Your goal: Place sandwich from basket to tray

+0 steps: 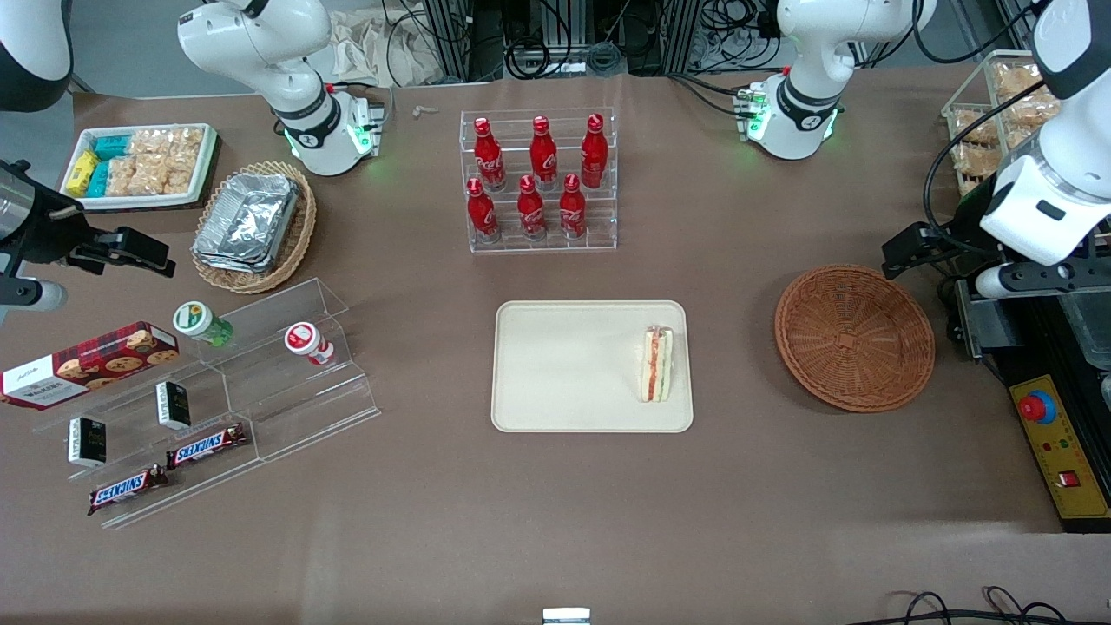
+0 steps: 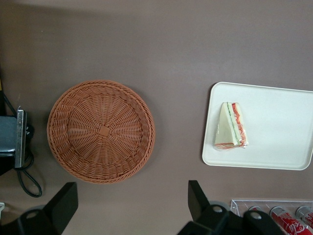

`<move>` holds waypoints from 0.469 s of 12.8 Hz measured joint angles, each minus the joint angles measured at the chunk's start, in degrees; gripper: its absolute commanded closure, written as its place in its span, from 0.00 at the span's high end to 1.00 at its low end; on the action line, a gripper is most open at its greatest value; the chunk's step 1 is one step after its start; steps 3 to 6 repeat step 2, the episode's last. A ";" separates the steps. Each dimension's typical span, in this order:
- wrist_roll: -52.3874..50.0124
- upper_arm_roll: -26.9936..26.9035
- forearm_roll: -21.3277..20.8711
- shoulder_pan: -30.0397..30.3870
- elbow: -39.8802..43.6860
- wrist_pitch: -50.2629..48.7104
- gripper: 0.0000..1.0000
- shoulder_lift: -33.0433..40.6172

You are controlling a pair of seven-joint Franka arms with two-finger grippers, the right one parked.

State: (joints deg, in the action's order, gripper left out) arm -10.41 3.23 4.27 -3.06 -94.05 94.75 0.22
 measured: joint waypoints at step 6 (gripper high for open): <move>0.08 0.00 0.01 -0.06 0.00 -0.64 1.00 0.01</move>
